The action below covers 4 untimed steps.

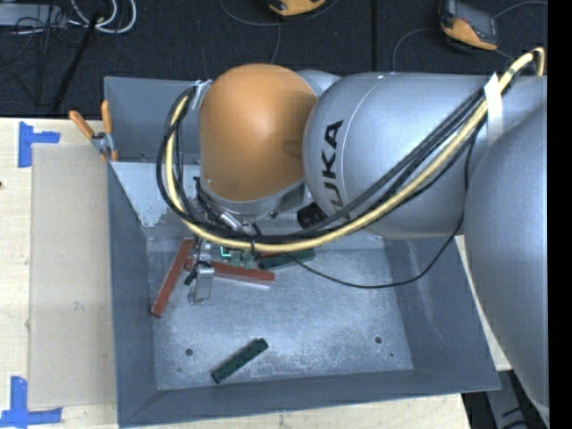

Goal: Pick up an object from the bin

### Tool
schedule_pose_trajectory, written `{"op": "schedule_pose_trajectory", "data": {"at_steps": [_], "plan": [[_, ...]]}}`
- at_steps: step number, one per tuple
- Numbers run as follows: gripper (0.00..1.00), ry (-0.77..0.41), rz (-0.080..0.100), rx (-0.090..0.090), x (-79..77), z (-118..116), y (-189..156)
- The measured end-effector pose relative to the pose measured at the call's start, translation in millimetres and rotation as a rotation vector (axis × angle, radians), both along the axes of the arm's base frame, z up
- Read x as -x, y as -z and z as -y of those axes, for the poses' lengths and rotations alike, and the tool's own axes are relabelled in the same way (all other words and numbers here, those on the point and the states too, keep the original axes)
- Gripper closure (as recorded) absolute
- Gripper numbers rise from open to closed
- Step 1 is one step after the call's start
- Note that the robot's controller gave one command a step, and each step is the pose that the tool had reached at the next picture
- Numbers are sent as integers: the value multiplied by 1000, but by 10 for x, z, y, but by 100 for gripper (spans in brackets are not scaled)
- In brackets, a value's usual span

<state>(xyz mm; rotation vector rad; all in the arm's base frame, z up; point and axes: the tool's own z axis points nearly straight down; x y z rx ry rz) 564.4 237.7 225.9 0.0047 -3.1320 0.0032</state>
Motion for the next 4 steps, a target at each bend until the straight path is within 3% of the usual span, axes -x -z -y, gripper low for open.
{"op": "schedule_pose_trajectory", "data": {"at_steps": [1, 2, 3, 4], "plan": [[0, -283, 2, -2, -256, -89, 1603], [0, -552, 14, -6, -340, -51, 1248], [0, -755, 11, -7, -320, -91, 1259], [0, -930, 7, -5, -445, -75, 1561]]}}
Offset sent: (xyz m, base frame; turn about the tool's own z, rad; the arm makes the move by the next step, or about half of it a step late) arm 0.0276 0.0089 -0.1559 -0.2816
